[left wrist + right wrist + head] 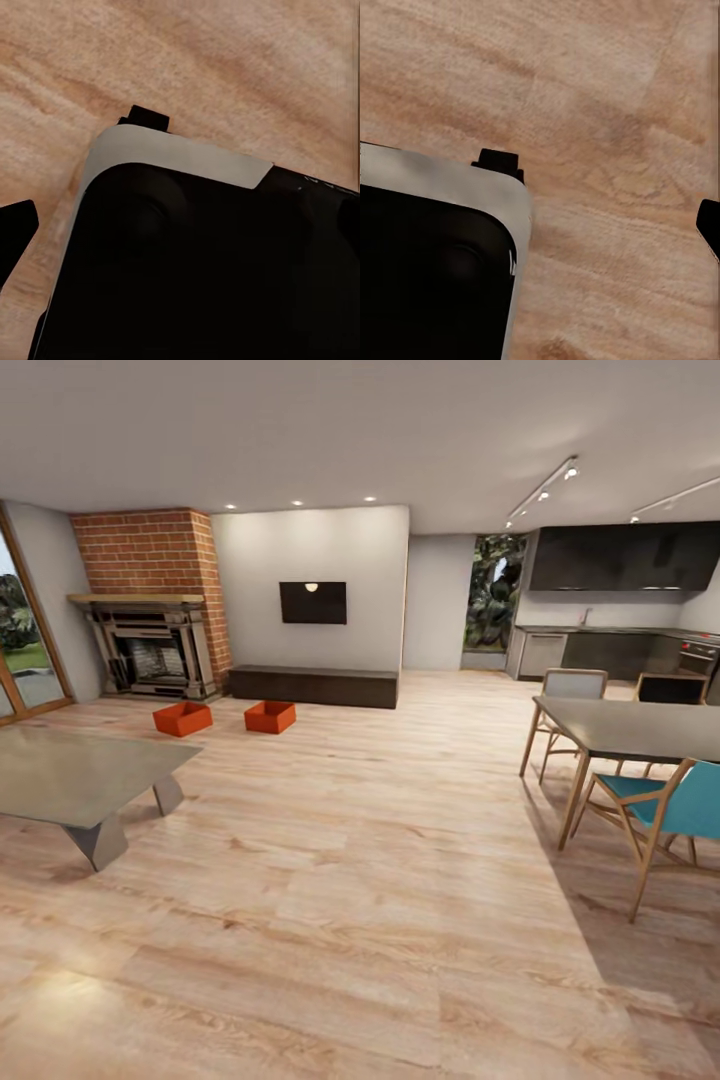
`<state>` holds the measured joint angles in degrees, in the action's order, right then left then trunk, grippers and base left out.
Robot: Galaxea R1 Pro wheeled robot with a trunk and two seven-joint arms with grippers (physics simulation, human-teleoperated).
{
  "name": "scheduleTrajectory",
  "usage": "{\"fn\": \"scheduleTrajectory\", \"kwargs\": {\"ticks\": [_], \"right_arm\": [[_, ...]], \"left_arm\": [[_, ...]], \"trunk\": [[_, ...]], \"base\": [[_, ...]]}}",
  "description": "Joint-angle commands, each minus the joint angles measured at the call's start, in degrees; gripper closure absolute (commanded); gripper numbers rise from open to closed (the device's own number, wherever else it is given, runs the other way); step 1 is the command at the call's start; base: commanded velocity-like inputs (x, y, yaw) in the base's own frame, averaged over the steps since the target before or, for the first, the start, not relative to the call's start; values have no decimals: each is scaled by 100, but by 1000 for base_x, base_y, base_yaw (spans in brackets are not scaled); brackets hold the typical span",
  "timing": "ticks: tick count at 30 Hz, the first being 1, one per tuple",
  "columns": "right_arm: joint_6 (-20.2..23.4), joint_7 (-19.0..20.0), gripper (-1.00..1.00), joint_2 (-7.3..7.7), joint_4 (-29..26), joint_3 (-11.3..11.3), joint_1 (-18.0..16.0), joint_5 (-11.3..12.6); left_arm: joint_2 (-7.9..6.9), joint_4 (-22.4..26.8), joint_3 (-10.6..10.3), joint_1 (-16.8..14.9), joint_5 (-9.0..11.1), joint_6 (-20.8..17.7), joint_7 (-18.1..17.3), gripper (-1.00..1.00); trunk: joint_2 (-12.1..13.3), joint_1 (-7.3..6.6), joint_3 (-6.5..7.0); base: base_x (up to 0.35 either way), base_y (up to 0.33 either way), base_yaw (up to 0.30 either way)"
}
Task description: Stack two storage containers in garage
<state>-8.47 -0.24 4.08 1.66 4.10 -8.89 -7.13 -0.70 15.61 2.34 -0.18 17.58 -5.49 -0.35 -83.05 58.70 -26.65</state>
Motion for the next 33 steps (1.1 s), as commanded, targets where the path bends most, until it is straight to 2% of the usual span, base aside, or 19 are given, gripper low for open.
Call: {"fn": "scheduleTrajectory", "kwargs": {"ticks": [1, 33], "right_arm": [[-35, -3, -100, -1, 18, 38, -8, -17], [-31, -3, -100, -36, 12, 47, -8, -26]], "left_arm": [[1, 13, 22, 0, 26, -40, -6, -100], [8, 5, 27, 0, 35, 18, -2, -100]], "trunk": [[-3, 3, -6], [-3, 3, -6]], "base": [[325, 0, 0], [325, 0, 0]]}}
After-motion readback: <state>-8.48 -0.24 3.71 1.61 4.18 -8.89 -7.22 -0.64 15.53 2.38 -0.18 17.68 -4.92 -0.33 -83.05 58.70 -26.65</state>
